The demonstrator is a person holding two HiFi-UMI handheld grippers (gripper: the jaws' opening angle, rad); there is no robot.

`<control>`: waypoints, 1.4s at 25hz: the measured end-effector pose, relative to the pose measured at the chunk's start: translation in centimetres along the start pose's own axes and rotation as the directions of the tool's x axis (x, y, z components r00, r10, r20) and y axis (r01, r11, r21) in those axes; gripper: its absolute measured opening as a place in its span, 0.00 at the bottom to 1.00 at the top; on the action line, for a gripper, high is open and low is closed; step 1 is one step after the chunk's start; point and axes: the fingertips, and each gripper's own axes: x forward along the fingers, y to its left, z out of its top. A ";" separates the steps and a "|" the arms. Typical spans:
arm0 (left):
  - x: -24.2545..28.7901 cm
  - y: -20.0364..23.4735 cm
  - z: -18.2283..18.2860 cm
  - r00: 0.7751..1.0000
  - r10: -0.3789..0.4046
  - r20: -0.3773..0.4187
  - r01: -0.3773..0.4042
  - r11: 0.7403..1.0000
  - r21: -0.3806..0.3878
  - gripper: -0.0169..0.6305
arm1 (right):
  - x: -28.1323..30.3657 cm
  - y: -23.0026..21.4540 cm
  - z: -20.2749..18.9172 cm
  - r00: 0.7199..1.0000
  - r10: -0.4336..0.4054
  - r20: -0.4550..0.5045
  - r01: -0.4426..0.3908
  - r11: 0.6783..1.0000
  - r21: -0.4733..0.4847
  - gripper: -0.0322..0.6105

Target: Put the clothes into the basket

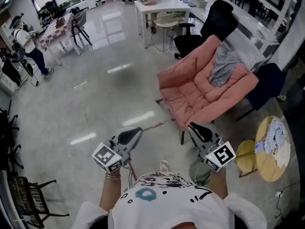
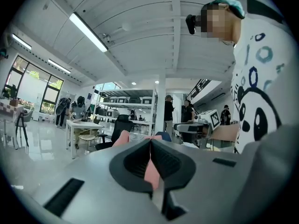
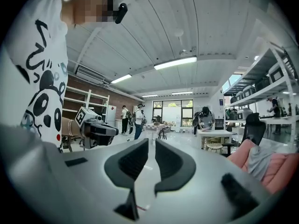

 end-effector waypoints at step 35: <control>25.0 29.8 2.1 0.939 -0.330 -0.093 0.331 0.944 -0.009 0.05 | 17.8 -27.4 -1.2 0.879 -0.477 -0.031 0.476 0.867 0.145 0.10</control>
